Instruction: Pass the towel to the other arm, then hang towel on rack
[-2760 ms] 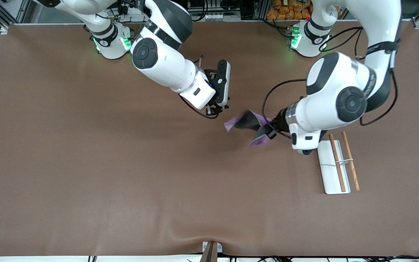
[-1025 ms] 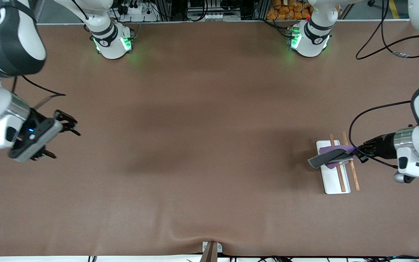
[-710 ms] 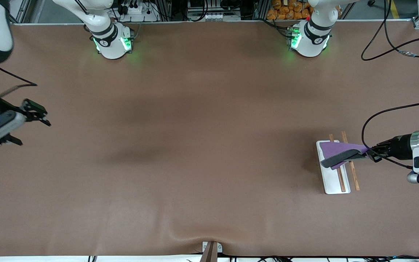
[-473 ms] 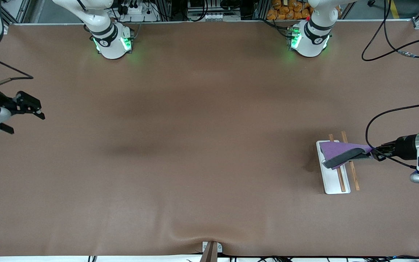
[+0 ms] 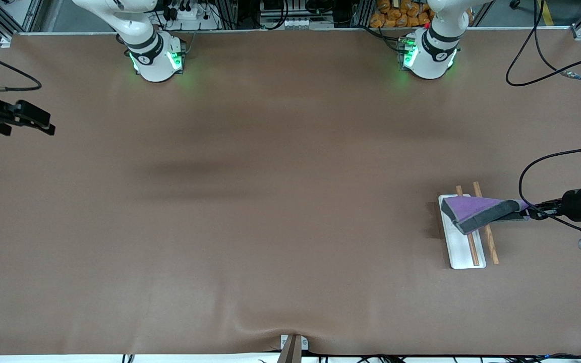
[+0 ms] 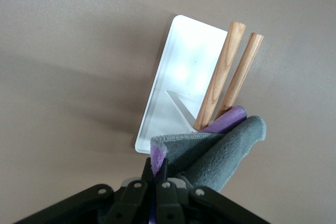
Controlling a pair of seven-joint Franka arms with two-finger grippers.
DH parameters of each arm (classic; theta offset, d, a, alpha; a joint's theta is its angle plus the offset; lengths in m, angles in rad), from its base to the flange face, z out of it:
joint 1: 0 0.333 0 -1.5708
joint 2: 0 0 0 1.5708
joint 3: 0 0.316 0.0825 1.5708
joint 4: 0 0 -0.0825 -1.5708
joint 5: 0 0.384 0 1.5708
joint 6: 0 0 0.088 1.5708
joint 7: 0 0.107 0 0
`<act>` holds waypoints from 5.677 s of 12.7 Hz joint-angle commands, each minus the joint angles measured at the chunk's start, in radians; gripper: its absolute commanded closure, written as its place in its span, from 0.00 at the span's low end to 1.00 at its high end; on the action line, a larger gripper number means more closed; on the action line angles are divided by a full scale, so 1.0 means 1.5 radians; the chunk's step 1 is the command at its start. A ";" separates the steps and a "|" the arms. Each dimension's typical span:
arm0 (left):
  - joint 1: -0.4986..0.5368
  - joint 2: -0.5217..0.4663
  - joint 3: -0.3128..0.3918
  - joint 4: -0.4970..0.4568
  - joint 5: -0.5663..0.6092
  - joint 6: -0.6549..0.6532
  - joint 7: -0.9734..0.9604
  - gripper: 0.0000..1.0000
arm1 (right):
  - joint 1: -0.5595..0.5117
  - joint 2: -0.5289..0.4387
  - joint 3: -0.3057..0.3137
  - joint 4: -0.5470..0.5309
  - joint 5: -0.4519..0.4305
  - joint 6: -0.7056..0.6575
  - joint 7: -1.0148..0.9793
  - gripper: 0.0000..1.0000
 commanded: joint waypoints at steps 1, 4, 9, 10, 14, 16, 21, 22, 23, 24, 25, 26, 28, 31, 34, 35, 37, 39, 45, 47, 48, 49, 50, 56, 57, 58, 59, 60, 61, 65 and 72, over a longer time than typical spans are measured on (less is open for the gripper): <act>0.014 0.010 -0.006 0.005 0.013 0.013 0.030 1.00 | 0.024 -0.020 -0.043 -0.018 -0.009 -0.013 0.021 0.00; 0.027 0.028 -0.006 0.005 0.013 0.028 0.084 1.00 | 0.030 -0.018 -0.064 -0.014 -0.007 -0.013 0.033 0.00; 0.027 0.046 -0.006 0.005 0.012 0.042 0.084 0.76 | 0.024 -0.015 -0.060 -0.001 -0.006 -0.010 0.025 0.00; 0.027 0.048 -0.007 0.005 0.012 0.043 0.084 0.46 | 0.026 -0.017 -0.060 -0.001 -0.006 -0.010 0.024 0.00; 0.033 0.051 -0.006 0.005 0.011 0.053 0.119 0.00 | 0.027 -0.021 -0.058 0.001 -0.007 -0.009 0.021 0.00; 0.037 0.050 -0.007 0.006 0.010 0.055 0.142 0.00 | 0.024 -0.020 -0.061 0.000 -0.007 -0.009 0.021 0.00; 0.028 -0.007 -0.014 0.006 0.014 0.044 0.130 0.00 | 0.027 -0.019 -0.061 0.001 -0.006 -0.010 0.022 0.00; 0.026 -0.024 -0.014 0.006 0.014 0.025 0.124 0.00 | 0.028 -0.016 -0.060 0.005 -0.006 -0.011 0.023 0.00; 0.020 -0.040 -0.015 0.006 0.014 0.008 0.110 0.00 | 0.029 -0.015 -0.060 0.008 -0.006 -0.013 0.023 0.00; 0.009 -0.063 -0.015 0.006 0.015 -0.010 0.088 0.00 | 0.030 -0.015 -0.059 0.008 -0.006 -0.014 0.022 0.00; -0.008 -0.085 -0.015 0.006 0.028 -0.027 0.062 0.00 | 0.031 -0.015 -0.058 0.009 -0.006 -0.013 0.022 0.00; -0.026 -0.106 -0.015 0.005 0.052 -0.041 0.028 0.00 | 0.031 -0.015 -0.058 0.010 -0.006 -0.013 0.022 0.00; -0.071 -0.143 -0.015 0.005 0.084 -0.073 -0.044 0.00 | 0.030 -0.014 -0.058 0.010 -0.006 -0.013 0.022 0.00; -0.105 -0.190 -0.015 0.003 0.087 -0.118 -0.083 0.00 | 0.031 -0.013 -0.058 0.010 -0.005 -0.010 0.022 0.00; -0.107 -0.216 -0.016 0.003 0.087 -0.138 -0.083 0.00 | 0.028 -0.013 -0.060 0.018 -0.003 -0.011 0.023 0.00; -0.110 -0.220 -0.016 0.003 0.091 -0.143 -0.083 0.00 | 0.028 -0.013 -0.060 0.018 -0.003 -0.012 0.023 0.00; -0.116 -0.228 -0.019 0.003 0.114 -0.143 -0.083 0.00 | 0.029 -0.013 -0.060 0.018 -0.002 -0.012 0.023 0.00; -0.116 -0.234 -0.028 0.003 0.117 -0.152 -0.083 0.00 | 0.028 -0.013 -0.060 0.018 -0.002 -0.011 0.023 0.00; -0.115 -0.273 -0.045 0.000 0.117 -0.187 -0.084 0.00 | 0.028 -0.013 -0.060 0.018 0.001 -0.011 0.023 0.00; -0.115 -0.274 -0.046 0.000 0.117 -0.191 -0.085 0.00 | 0.028 -0.013 -0.060 0.018 0.001 -0.011 0.023 0.00; -0.116 -0.276 -0.046 -0.001 0.117 -0.199 -0.085 0.00 | 0.028 -0.013 -0.060 0.018 0.001 -0.011 0.023 0.00; -0.117 -0.281 -0.046 -0.002 0.117 -0.203 -0.085 0.00 | 0.028 -0.013 -0.060 0.018 0.001 -0.011 0.024 0.00; -0.121 -0.288 -0.046 -0.005 0.118 -0.204 -0.083 0.00 | 0.028 -0.013 -0.060 0.018 0.001 -0.011 0.023 0.00; -0.189 -0.394 -0.038 -0.095 0.200 -0.184 -0.088 0.00 | 0.028 -0.013 -0.060 0.018 0.001 -0.011 0.025 0.00; -0.191 -0.416 -0.037 -0.118 0.199 -0.176 -0.090 0.00 | 0.028 -0.013 -0.060 0.018 0.001 -0.011 0.025 0.00; -0.196 -0.439 -0.034 -0.146 0.198 -0.162 -0.090 0.00 | 0.028 -0.013 -0.060 0.018 0.001 -0.011 0.026 0.00; -0.200 -0.453 -0.026 -0.161 0.194 -0.149 -0.091 0.00 | 0.028 -0.013 -0.060 0.019 0.001 -0.011 0.027 0.00; -0.202 -0.457 -0.019 -0.160 0.190 -0.150 -0.091 0.00 | 0.028 -0.013 -0.060 0.019 0.001 -0.011 0.027 0.00; -0.205 -0.457 -0.017 -0.157 0.190 -0.153 -0.090 0.00 | 0.027 -0.013 -0.061 0.019 0.001 -0.011 0.027 0.00; -0.205 -0.457 -0.015 -0.148 0.190 -0.175 -0.085 0.00 | 0.028 -0.013 -0.060 0.019 0.002 -0.009 0.028 0.00; -0.205 -0.462 0.007 -0.125 0.162 -0.197 -0.076 0.00 | 0.027 -0.013 -0.061 0.020 0.002 -0.008 0.029 0.00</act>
